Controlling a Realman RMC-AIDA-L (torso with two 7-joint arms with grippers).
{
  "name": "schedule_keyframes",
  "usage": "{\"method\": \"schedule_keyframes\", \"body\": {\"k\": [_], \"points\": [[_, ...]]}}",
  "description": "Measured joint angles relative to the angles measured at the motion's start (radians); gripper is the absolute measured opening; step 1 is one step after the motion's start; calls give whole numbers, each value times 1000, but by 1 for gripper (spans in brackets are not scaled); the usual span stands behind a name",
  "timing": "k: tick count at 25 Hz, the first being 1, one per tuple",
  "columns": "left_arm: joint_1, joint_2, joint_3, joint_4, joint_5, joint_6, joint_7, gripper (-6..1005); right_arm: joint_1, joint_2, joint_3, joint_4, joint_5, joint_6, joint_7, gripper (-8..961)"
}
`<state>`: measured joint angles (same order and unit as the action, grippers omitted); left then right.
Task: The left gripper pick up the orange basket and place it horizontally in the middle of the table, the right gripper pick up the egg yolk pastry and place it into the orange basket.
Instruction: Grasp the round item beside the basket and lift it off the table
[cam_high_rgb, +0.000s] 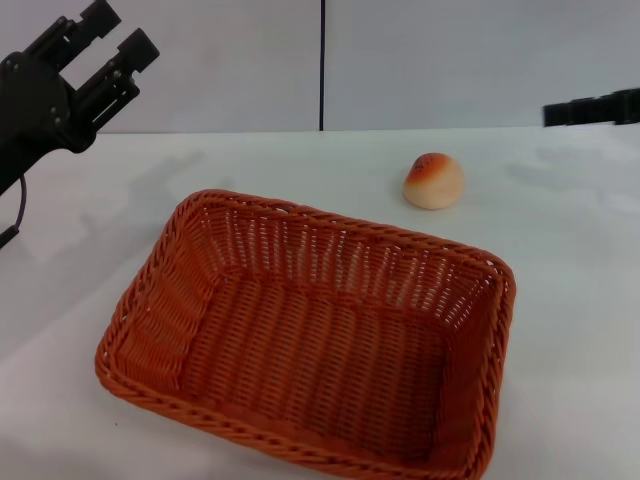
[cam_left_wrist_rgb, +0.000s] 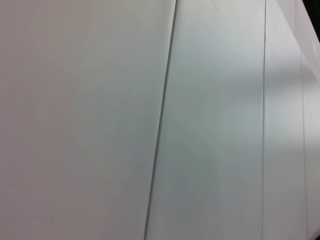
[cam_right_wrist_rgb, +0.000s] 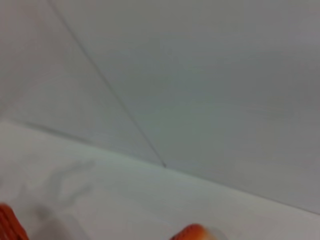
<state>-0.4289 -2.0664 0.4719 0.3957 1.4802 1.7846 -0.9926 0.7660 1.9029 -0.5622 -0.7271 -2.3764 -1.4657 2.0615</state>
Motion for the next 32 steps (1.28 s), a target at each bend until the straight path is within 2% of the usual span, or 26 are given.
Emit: {"method": "schedule_keyframes", "body": {"k": [3, 6, 7, 10, 11, 12, 13, 14, 16, 17, 18, 23, 32], "points": [[0, 0, 1, -40, -10, 7, 54, 637, 53, 6, -74, 0, -55, 27, 42, 655], [4, 0, 22, -44, -4, 9, 59, 636, 100, 19, -223, 1, -107, 74, 113, 655], [4, 0, 22, -44, -4, 9, 59, 636, 100, 19, -223, 1, -107, 74, 113, 655], [12, 1, 41, -44, -4, 12, 60, 635, 121, 48, -306, 1, -152, 129, 152, 655], [15, 1, 51, -44, -4, 14, 60, 635, 128, 73, -335, 1, -173, 161, 158, 655], [15, 2, 60, -45, -4, 16, 60, 635, 128, 73, -335, 1, -173, 161, 158, 655], [16, 3, 74, -44, -4, 17, 60, 634, 131, 95, -366, -1, -182, 195, 158, 654], [16, 4, 87, -44, -4, 17, 59, 634, 131, 95, -366, -1, -182, 195, 158, 654], [16, 4, 100, -43, -4, 16, 55, 633, 131, 121, -411, -3, -186, 243, 157, 654], [16, 4, 100, -43, -4, 16, 55, 633, 131, 121, -411, -3, -186, 243, 157, 654], [16, 4, 101, -43, -4, 16, 53, 633, 131, 135, -431, -2, -188, 275, 155, 654], [13, 5, 115, -43, -4, 17, 47, 632, 123, 157, -495, 3, -190, 350, 154, 645], [4, 6, 128, -44, -5, 6, 31, 632, 130, 169, -521, 48, -187, 420, 152, 600]]}}
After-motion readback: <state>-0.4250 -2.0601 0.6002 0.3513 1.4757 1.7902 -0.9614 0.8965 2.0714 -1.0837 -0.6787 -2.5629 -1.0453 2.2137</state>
